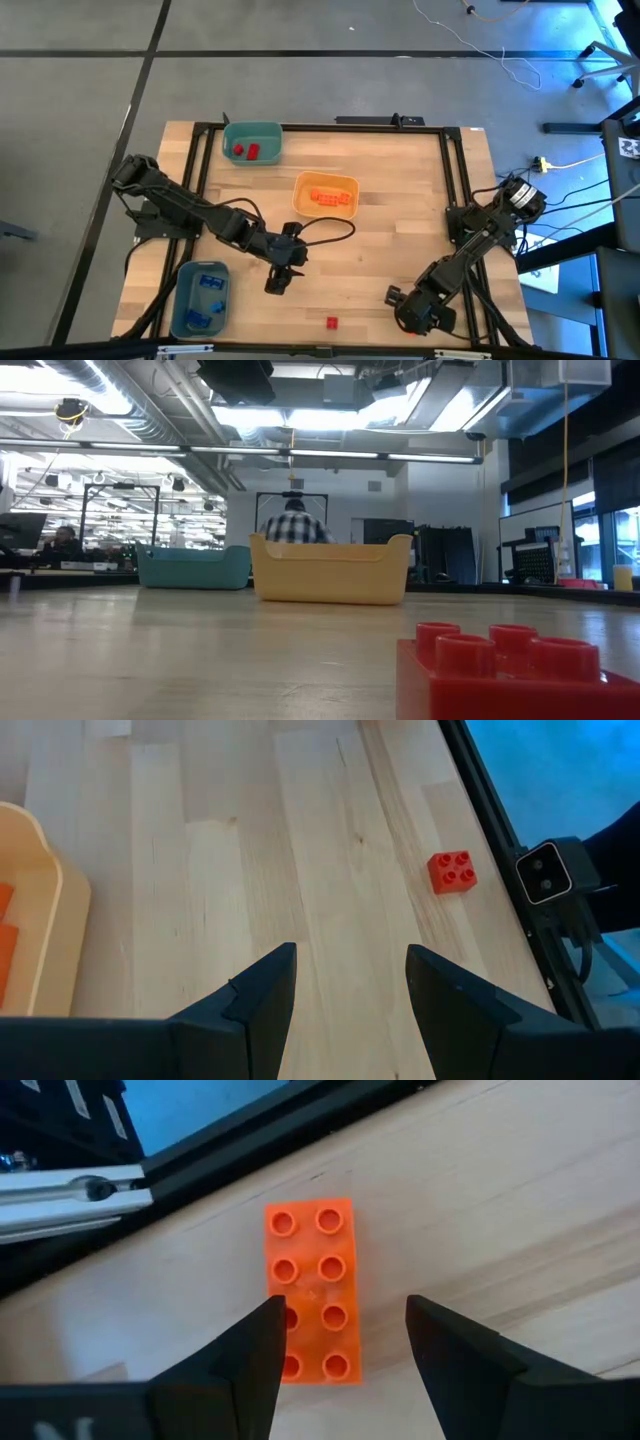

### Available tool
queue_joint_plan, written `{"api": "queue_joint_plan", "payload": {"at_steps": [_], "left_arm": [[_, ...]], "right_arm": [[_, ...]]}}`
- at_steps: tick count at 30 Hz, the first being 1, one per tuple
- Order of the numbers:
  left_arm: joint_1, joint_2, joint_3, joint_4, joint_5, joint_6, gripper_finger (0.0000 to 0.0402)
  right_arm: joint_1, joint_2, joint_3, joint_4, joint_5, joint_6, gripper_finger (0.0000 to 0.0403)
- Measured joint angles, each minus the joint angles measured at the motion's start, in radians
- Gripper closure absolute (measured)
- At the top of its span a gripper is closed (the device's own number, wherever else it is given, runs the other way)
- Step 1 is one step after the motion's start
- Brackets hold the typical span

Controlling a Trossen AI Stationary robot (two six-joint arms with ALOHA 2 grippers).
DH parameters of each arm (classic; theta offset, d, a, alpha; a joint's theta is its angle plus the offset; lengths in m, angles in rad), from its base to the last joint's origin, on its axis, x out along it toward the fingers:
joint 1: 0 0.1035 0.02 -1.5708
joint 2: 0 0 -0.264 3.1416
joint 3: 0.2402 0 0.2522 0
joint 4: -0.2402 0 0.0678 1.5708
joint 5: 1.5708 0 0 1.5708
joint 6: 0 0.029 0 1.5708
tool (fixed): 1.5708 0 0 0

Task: Sort & place blocks by color
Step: Put the orange 8 stud game piece into the yellow bin

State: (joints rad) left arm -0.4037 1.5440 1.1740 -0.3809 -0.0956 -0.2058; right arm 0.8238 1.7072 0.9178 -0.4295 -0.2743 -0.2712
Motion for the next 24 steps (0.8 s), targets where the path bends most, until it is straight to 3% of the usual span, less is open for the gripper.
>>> {"api": "queue_joint_plan", "payload": {"at_steps": [14, 24], "left_arm": [[0.000, 0.000, 0.000, 0.000, 0.000, 0.000, 0.0219], [0.000, 0.000, 0.000, 0.000, 0.000, 0.000, 0.0219]], "right_arm": [[0.003, -0.006, 0.091, -0.119, 0.011, 0.003, 0.0194], [0.031, 0.009, 0.076, -0.085, -0.015, 0.078, 0.0194]]}}
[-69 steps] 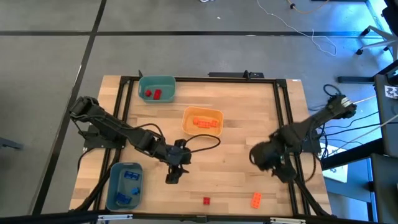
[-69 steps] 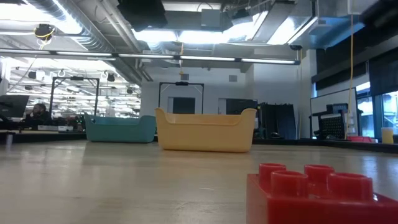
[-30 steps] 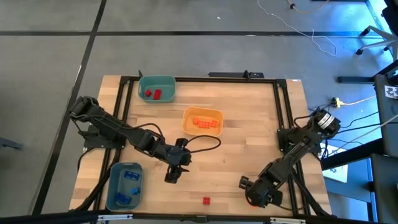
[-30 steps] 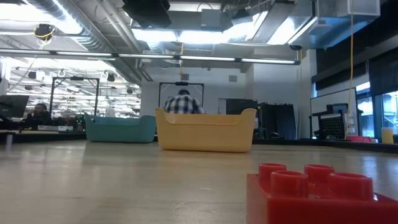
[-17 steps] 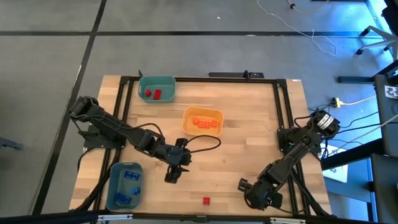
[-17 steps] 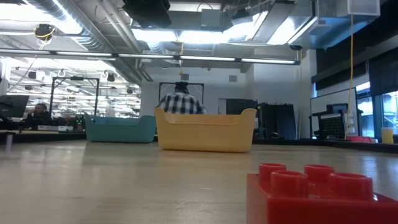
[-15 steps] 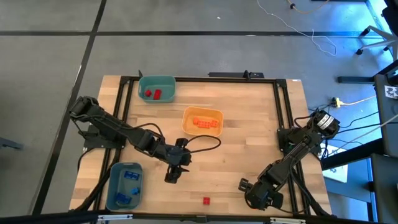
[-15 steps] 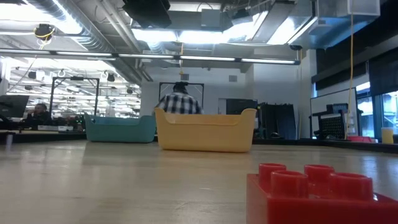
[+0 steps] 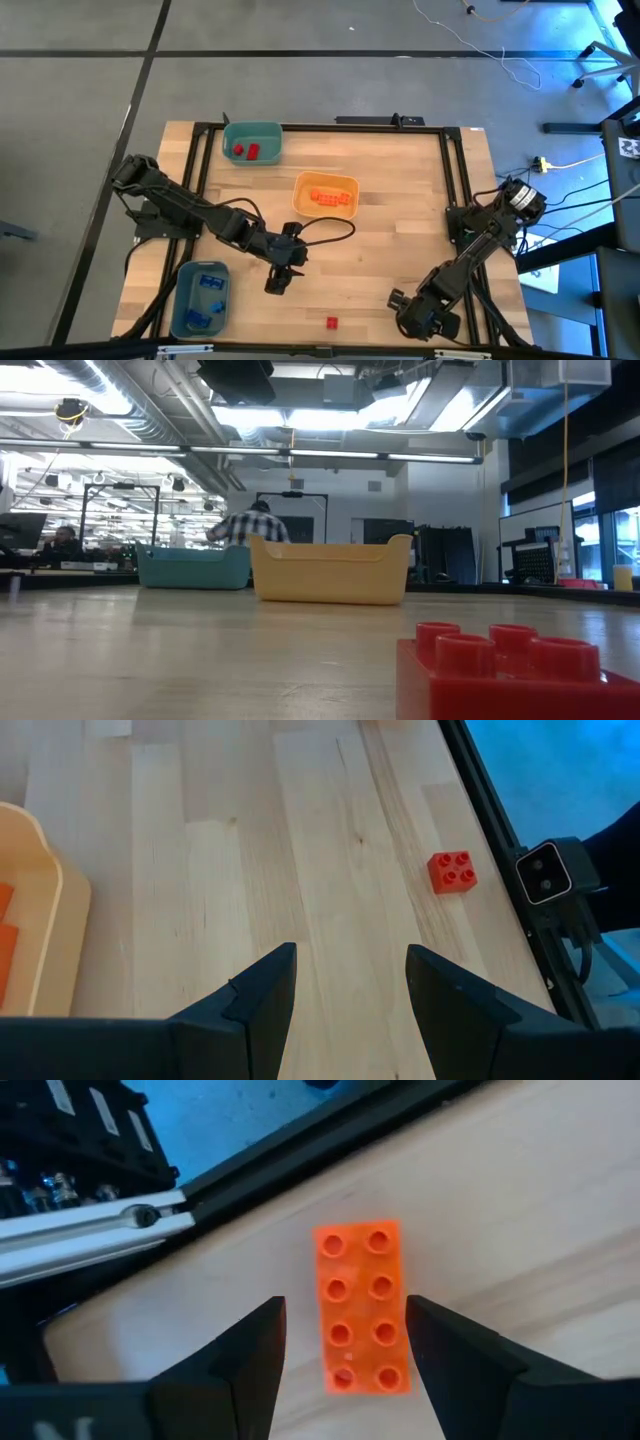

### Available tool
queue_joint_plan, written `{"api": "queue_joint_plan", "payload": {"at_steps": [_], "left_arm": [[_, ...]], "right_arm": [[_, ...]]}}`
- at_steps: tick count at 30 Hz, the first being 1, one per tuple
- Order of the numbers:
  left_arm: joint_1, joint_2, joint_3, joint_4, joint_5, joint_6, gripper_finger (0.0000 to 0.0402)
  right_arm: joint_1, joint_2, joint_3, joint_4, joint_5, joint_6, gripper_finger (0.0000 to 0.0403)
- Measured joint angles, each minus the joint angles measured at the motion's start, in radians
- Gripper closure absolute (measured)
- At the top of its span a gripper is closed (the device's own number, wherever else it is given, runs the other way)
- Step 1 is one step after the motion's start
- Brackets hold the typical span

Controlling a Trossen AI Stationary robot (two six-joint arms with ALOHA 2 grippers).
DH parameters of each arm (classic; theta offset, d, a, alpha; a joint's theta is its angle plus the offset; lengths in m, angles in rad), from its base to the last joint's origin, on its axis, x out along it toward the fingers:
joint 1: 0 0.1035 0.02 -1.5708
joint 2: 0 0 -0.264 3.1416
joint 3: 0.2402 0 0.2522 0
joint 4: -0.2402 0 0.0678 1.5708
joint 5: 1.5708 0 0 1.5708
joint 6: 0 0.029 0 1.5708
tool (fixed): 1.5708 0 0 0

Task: Sort & place blocks by color
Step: Put the orange 8 stud game piece into the yellow bin

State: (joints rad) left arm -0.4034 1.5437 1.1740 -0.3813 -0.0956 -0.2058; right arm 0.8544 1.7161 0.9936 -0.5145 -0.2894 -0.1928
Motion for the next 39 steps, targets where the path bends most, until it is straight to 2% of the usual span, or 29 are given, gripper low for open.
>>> {"api": "queue_joint_plan", "payload": {"at_steps": [9, 11, 22, 32, 35, 39], "left_arm": [[0.000, 0.000, 0.000, 0.000, 0.000, 0.000, 0.0219], [0.000, 0.000, 0.000, 0.000, 0.000, 0.000, 0.0219], [0.002, 0.000, 0.000, 0.000, 0.000, 0.000, 0.0219], [0.022, 0.000, 0.000, 0.000, 0.000, 0.000, 0.0219], [0.024, 0.000, 0.000, 0.000, 0.000, 0.000, 0.0219], [0.024, 0.000, 0.000, 0.000, 0.000, 0.000, 0.0219]], "right_arm": [[0.008, 0.000, -0.054, 0.085, 0.024, 0.004, 0.0194], [0.009, 0.002, -0.064, 0.074, 0.057, 0.005, 0.0194], [0.008, 0.002, -0.072, 0.095, 0.060, 0.001, 0.0194], [0.008, 0.000, -0.161, 0.250, 0.088, 0.026, 0.0195], [0.000, -0.003, -0.187, 0.282, 0.098, 0.034, 0.0210], [-0.013, -0.004, -0.206, 0.312, 0.094, 0.058, 0.0254]]}}
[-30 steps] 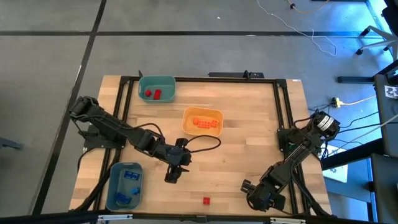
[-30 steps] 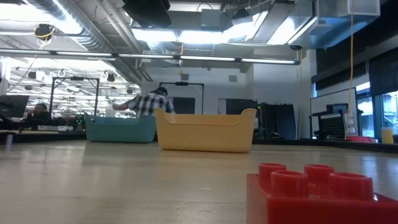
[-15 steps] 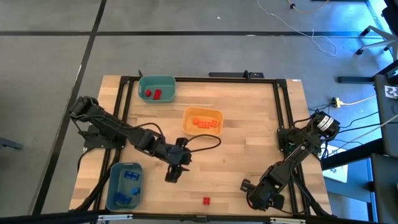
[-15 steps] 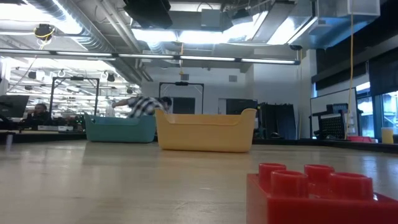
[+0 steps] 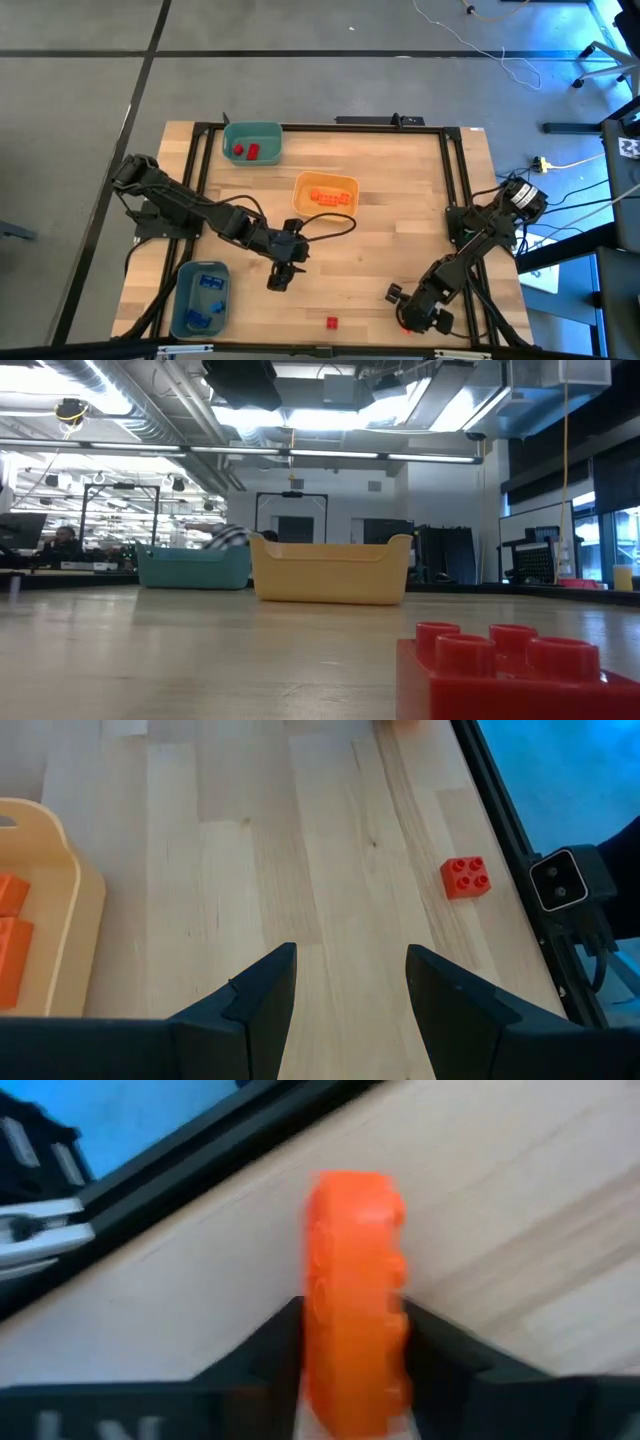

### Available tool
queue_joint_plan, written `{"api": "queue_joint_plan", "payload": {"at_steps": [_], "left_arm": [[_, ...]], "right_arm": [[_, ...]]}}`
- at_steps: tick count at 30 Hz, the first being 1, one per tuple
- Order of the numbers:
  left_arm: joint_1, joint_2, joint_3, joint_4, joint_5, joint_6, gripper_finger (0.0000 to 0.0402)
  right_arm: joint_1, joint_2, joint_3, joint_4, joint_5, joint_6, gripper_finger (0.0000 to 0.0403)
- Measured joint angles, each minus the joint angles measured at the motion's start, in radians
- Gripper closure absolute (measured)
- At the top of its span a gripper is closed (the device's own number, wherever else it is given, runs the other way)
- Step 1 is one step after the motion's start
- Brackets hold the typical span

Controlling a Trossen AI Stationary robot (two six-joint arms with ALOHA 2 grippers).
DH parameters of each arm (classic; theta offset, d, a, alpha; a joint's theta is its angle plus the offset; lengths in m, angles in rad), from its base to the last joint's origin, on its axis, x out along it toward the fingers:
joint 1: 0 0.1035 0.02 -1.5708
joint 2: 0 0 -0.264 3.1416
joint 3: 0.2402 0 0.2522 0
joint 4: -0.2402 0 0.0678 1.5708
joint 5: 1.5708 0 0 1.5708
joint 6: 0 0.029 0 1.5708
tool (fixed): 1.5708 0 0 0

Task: Sort & place blocks by color
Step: Put the orange 8 stud game piece into the yellow bin

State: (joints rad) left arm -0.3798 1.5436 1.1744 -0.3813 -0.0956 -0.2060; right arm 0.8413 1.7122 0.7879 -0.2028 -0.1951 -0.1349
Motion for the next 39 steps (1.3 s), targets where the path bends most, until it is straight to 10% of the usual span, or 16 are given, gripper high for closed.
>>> {"api": "queue_joint_plan", "payload": {"at_steps": [16, 27, 39], "left_arm": [[0.000, 0.000, 0.000, -0.003, 0.000, -0.001, 0.0219], [0.021, 0.000, 0.000, -0.063, -0.037, -0.004, 0.0219], [0.031, -0.010, 0.000, -0.139, -0.358, -0.092, 0.0219]], "right_arm": [[-0.168, -0.007, 0.014, -0.029, -0.077, 0.233, 0.0309], [-0.369, -0.042, 0.277, -0.434, 0.107, 0.209, 0.0309], [-0.524, -0.044, 0.664, -0.804, 0.383, 0.207, 0.0309]]}}
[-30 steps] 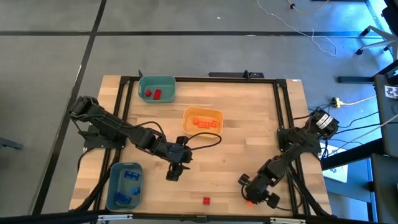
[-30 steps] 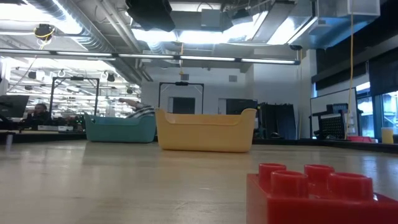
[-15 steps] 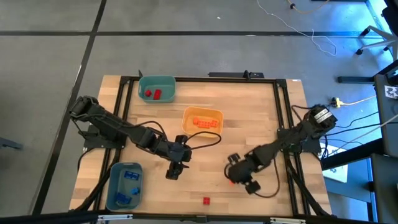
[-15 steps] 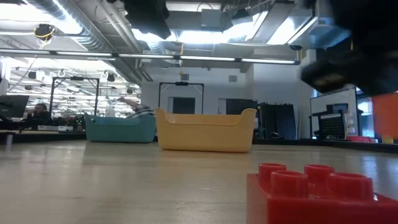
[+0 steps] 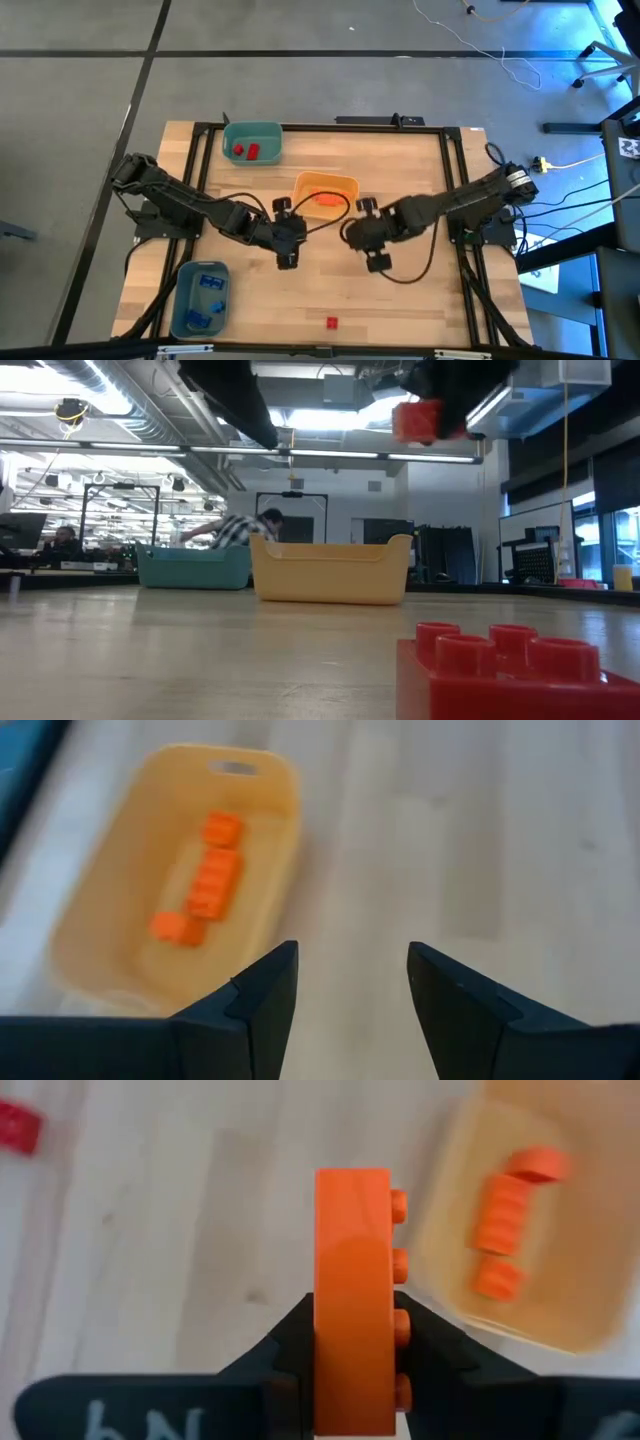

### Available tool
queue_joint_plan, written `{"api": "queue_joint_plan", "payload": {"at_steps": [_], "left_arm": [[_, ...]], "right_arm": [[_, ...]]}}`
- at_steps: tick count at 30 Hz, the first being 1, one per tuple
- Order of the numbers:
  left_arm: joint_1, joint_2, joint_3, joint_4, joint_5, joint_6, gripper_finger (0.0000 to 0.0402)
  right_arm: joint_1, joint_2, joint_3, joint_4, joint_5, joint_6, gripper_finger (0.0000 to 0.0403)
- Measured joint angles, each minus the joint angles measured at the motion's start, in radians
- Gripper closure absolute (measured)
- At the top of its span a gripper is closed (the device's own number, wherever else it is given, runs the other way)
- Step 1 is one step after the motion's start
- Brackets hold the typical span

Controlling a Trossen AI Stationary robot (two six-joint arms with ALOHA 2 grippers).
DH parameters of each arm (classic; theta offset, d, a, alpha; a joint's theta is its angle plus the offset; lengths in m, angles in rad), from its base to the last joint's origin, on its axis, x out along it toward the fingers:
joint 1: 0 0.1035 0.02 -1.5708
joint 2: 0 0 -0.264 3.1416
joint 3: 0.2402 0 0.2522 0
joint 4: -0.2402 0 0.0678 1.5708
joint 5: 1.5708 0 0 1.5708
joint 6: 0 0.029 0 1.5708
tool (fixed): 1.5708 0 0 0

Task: Sort & place blocks by color
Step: Put the orange 8 stud game piece into the yellow bin

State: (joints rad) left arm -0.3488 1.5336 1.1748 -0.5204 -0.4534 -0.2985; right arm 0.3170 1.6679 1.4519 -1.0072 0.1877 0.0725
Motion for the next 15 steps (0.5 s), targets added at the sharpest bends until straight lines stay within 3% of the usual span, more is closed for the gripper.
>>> {"api": "queue_joint_plan", "payload": {"at_steps": [10, 15], "left_arm": [[0.041, -0.095, 0.000, -0.101, -0.220, -0.131, 0.0219], [0.088, -0.154, 0.000, -0.111, -0.218, -0.140, 0.0219]], "right_arm": [[-0.239, -0.002, 0.057, -0.050, 0.050, -0.033, 0.0309], [-0.367, -0.002, 0.048, 0.047, 0.007, -0.083, 0.0309]]}}
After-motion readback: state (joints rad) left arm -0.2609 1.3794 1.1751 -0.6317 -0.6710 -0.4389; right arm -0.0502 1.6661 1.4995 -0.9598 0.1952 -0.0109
